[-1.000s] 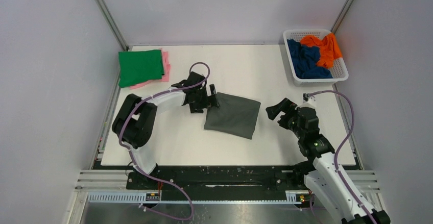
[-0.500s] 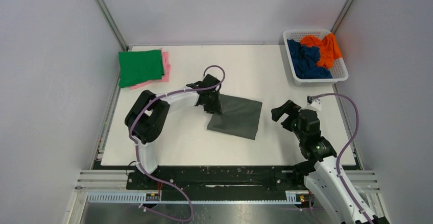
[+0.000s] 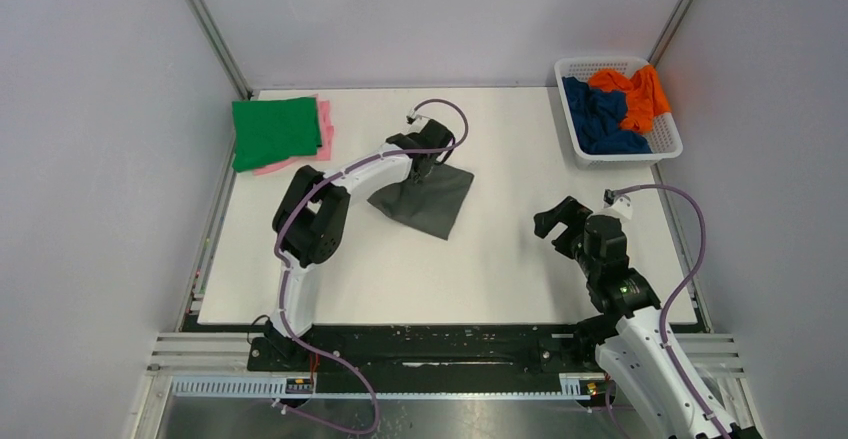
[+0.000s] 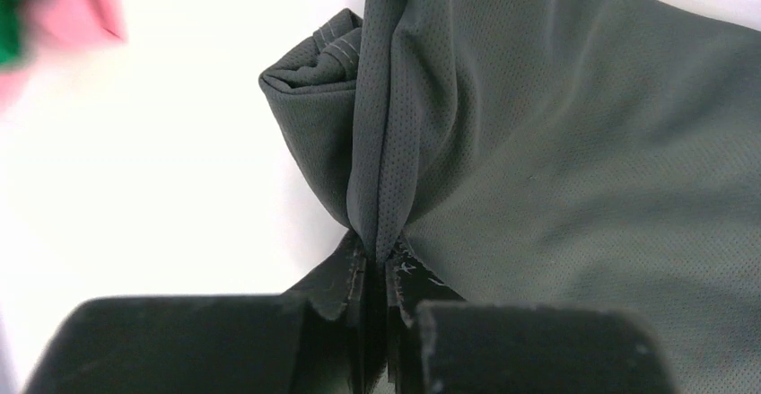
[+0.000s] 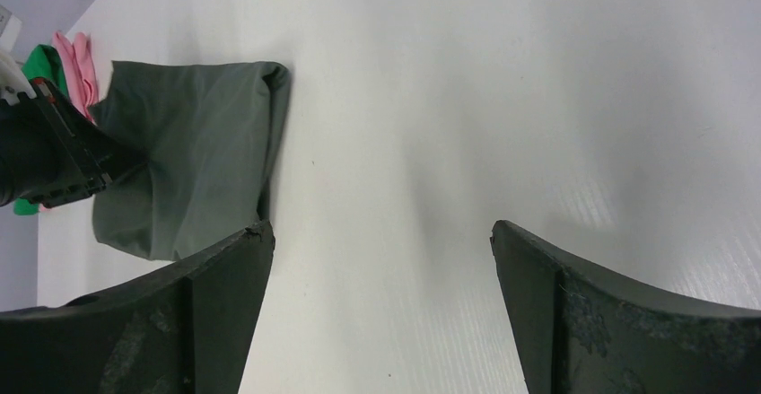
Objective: Fold and stack the t-shirts
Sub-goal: Put the neatly folded tshirt into the corner of the board with the left arm
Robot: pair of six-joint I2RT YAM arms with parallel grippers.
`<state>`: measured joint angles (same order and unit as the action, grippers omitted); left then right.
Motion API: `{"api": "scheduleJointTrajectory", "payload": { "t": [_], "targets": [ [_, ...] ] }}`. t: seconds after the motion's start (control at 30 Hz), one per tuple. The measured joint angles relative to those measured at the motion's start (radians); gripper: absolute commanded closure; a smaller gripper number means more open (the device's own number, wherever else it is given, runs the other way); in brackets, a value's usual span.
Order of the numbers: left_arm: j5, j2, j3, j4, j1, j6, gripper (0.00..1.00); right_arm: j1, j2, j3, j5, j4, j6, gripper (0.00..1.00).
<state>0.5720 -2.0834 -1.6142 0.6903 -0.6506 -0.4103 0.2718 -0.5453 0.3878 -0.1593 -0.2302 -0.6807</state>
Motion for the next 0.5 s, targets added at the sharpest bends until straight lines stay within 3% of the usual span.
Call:
{"api": "scheduleJointTrajectory", "payload": {
  "t": [0.3,0.5],
  "targets": [
    [0.269,-0.078,-0.064,-0.174,0.1,0.372,1.0,0.0,-0.014,0.0,-0.028,0.003,-0.045,0.01],
    [0.306,-0.1,-0.097,-0.286,0.22,0.554,1.0,0.0,-0.057,0.0,-0.057,0.016,-0.048,0.01]
  ]
}}
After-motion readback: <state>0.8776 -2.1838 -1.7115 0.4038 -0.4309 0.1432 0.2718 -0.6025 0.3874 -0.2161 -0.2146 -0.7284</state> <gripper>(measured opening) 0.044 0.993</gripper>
